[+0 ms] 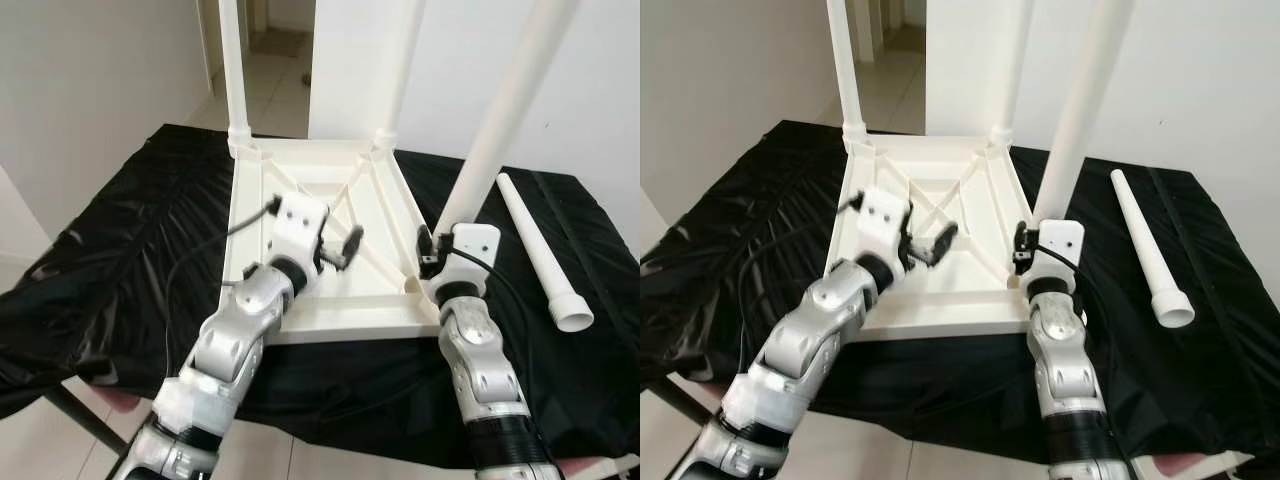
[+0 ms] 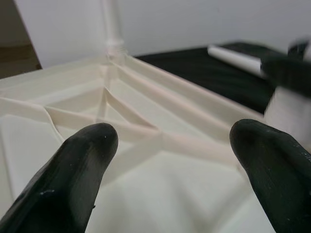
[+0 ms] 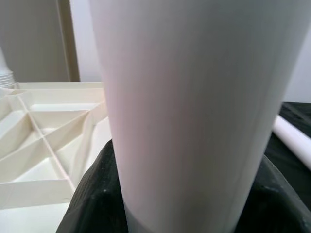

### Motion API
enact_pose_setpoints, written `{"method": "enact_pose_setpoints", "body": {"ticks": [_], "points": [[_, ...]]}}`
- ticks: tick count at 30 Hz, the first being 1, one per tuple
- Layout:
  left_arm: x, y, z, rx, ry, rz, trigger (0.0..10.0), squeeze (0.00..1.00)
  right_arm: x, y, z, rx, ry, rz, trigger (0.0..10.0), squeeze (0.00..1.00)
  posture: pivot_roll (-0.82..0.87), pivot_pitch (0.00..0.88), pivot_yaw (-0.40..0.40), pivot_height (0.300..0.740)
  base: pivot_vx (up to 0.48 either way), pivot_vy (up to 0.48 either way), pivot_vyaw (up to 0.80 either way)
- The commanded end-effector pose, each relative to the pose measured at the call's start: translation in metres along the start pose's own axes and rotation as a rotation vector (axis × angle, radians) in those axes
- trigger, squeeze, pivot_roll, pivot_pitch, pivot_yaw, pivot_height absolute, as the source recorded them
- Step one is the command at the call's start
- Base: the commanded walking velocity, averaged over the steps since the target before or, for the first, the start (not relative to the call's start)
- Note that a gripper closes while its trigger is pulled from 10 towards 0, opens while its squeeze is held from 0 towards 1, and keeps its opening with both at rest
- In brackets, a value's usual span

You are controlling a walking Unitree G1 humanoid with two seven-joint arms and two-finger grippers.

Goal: Building children table

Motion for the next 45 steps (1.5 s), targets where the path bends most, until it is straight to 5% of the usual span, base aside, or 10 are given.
{"method": "enact_pose_setpoints", "body": {"ticks": [1,22,45], "points": [[0.027,-0.004,0.007,-0.027,-0.257,-0.055,10.0,0.00,0.008,-0.002,0.002,-0.006,-0.017,0.008,10.0,0.00,0.00,0.006,0.019,0.740,0.000,0.000,0.00],[0.058,-0.005,0.025,-0.022,-0.482,-0.140,10.0,0.00,0.019,-0.017,0.034,-0.072,-0.011,0.039,10.0,0.00,-0.03,0.034,0.020,0.740,0.000,0.000,0.00],[0.058,0.005,0.027,-0.001,-0.473,-0.130,10.0,0.00,0.019,-0.049,0.045,-0.195,0.003,-0.025,10.0,0.00,-0.02,0.054,0.023,0.740,0.000,0.000,0.00]]}}
Point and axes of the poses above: a point about 5 cm out from each wrist's last joint towards the gripper, its own z axis pointing back from the gripper into the wrist, its own y axis along the axis of the wrist's last joint, x = y × z, the point moved 4 cm from there along -z, pointing out of the wrist towards the gripper, and after that the axes turned 10 degrees about z, right-handed, at the moved point
